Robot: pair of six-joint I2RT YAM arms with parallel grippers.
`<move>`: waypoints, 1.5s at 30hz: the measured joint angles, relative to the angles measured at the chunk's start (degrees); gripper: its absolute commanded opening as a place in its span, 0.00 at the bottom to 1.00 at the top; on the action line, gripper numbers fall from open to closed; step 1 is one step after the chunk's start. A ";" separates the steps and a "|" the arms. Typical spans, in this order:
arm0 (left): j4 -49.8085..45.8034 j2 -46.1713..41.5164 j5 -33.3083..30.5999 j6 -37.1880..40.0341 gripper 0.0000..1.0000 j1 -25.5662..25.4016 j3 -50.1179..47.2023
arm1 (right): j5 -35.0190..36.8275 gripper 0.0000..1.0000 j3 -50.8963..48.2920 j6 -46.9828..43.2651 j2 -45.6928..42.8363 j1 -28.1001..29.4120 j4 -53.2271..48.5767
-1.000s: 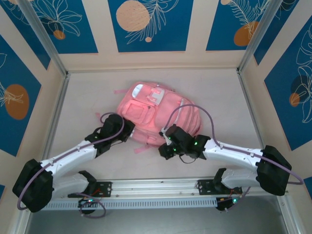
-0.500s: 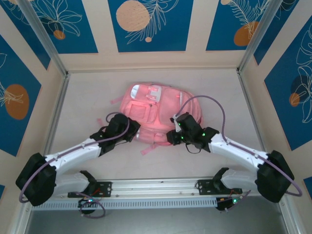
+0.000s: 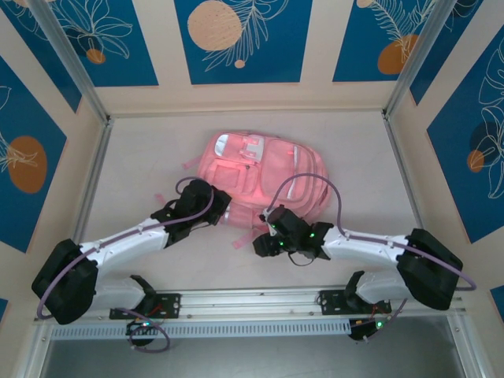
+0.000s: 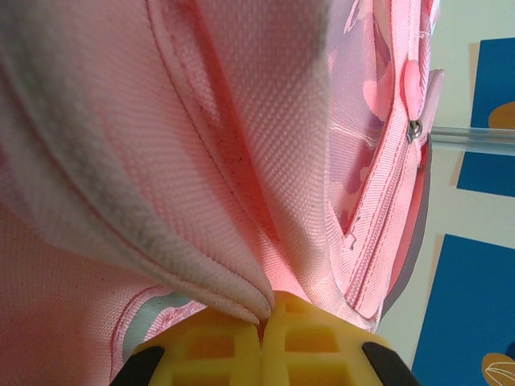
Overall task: Pack the student bag
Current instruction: Unzip the student bag at the center of the table.
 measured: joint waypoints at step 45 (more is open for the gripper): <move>-1.97 -4.87 -2.69 0.09 0.00 0.55 -1.38 | 6.47 0.00 1.27 1.75 6.27 -3.30 5.62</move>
